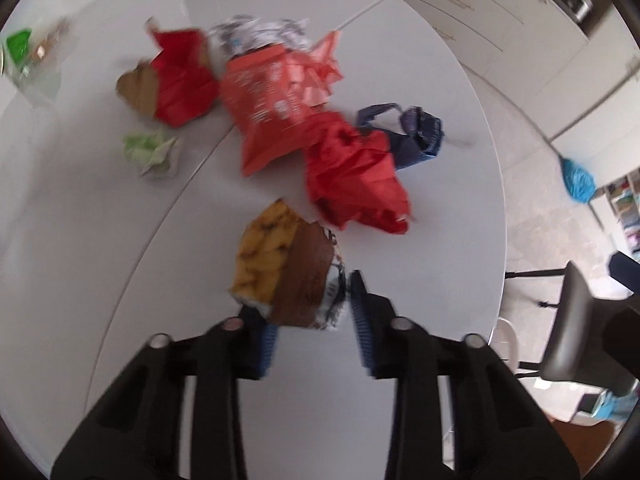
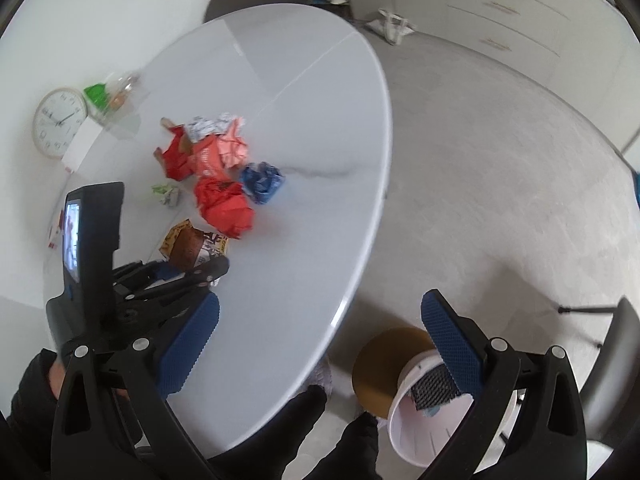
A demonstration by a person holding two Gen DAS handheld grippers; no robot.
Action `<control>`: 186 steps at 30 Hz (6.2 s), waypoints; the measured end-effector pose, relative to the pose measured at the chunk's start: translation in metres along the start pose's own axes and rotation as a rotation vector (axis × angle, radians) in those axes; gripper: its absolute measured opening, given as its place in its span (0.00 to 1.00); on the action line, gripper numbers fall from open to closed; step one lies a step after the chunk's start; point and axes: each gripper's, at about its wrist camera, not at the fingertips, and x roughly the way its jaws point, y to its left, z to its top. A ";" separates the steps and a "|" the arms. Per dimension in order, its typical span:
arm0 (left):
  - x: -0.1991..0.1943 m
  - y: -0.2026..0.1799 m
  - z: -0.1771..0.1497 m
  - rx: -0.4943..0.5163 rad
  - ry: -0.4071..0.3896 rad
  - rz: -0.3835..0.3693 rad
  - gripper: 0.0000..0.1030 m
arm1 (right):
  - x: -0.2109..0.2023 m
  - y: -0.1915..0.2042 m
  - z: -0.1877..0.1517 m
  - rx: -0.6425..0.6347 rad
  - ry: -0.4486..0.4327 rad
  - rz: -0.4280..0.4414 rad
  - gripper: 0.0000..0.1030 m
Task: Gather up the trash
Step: 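Grasp the brown-and-white biscuit box with the left tool while the right tool grasps the red crumpled paper, then carry both items over the wastebasket and open both tools, then move both tools back over the table trash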
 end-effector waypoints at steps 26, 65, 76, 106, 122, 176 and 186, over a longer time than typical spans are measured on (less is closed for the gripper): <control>-0.053 0.089 -0.034 -0.087 -0.043 -0.105 0.47 | 0.105 0.081 0.040 -0.152 0.093 0.099 0.26; -0.008 0.070 -0.004 -0.824 0.183 -0.031 0.47 | 0.015 -0.004 -0.014 -0.007 -0.070 0.170 0.16; -0.011 0.043 -0.004 -0.680 0.151 0.010 0.24 | -0.009 -0.028 -0.041 0.046 -0.112 0.150 0.16; -0.067 -0.227 -0.087 0.554 0.103 -0.310 0.23 | -0.010 -0.162 -0.235 0.397 0.079 -0.168 0.64; -0.055 -0.308 -0.144 0.806 0.213 -0.388 0.41 | -0.104 -0.224 -0.267 0.588 -0.097 -0.291 0.91; -0.112 -0.063 -0.037 0.193 -0.179 -0.072 0.92 | -0.049 -0.047 -0.060 0.089 -0.160 -0.083 0.97; -0.099 0.016 -0.012 0.044 -0.208 0.003 0.92 | -0.008 0.003 0.000 -0.053 -0.136 -0.031 0.97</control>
